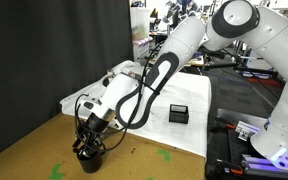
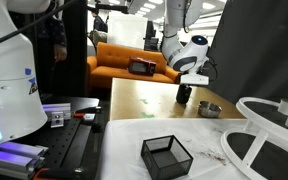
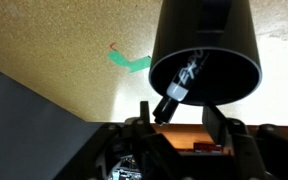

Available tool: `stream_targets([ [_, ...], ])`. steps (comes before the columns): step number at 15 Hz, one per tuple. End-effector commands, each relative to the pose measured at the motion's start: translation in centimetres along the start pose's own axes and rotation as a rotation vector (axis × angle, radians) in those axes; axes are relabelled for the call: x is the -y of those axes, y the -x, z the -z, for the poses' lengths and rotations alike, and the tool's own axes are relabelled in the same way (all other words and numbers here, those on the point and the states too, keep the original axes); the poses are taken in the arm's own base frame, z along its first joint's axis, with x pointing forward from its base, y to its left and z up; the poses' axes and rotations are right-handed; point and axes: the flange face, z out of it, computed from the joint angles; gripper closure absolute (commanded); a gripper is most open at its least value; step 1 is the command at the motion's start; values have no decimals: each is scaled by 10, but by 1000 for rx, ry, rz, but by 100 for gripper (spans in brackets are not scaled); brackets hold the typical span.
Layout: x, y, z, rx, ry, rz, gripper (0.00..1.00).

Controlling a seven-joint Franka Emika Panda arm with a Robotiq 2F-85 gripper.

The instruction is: Pick up the marker and place it in the black cup

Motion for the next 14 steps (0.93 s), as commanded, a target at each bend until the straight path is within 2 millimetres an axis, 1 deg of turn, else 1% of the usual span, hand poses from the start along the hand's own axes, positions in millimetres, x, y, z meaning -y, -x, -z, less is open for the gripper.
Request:
stream_targets([
  [1, 1, -3, 7, 2, 4, -19, 13],
  [3, 5, -9, 12, 29, -6, -17, 0],
  [6, 14, -26, 26, 66, -18, -12, 0],
  [11, 32, -57, 65, 186, -63, -41, 0],
  [14, 37, -67, 91, 267, -74, -67, 0],
])
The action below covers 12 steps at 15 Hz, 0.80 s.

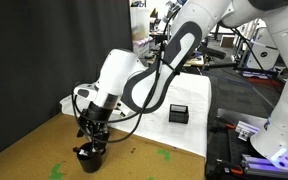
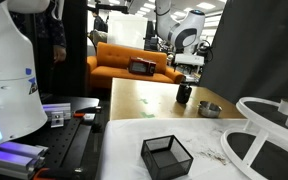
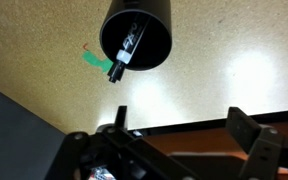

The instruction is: Pick up the marker and place it in the black cup

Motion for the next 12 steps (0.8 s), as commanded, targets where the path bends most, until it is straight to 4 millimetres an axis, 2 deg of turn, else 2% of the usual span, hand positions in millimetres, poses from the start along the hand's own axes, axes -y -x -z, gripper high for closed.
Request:
stream_targets([
  [1, 10, 3, 35, 117, 12, -39, 0],
  [7, 22, -1, 86, 257, 58, -83, 0],
  [12, 36, -10, 110, 351, 61, -82, 0],
])
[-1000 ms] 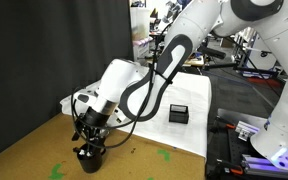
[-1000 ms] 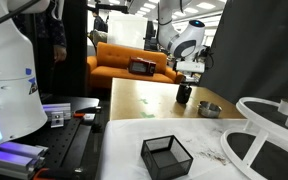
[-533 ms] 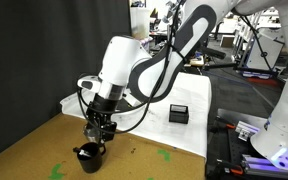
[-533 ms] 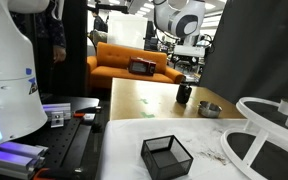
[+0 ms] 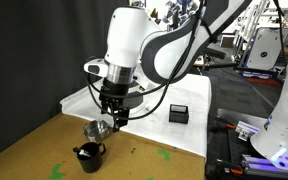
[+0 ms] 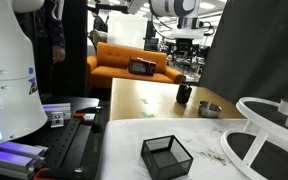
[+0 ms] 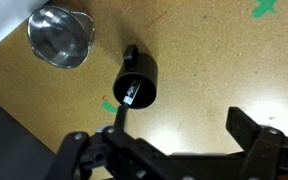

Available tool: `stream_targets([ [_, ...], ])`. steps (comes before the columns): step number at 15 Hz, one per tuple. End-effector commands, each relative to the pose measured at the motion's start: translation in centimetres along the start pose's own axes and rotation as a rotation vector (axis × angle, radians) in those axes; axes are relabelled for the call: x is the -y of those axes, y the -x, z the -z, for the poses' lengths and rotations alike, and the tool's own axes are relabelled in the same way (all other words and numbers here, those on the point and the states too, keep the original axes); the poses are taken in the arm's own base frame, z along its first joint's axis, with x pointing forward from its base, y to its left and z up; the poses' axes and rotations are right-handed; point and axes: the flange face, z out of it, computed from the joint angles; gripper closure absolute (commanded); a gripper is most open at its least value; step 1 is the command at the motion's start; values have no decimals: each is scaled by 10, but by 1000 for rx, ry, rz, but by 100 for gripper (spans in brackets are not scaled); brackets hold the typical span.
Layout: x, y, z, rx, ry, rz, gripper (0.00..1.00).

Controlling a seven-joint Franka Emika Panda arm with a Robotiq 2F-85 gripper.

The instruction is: Pick up the marker and place it in the black cup

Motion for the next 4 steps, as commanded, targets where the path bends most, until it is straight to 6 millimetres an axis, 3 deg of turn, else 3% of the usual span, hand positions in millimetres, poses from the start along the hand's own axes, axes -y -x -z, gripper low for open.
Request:
stream_targets([
  [1, 10, 5, 14, 67, -3, -4, 0],
  [4, 14, 5, 17, 100, -13, 5, 0],
])
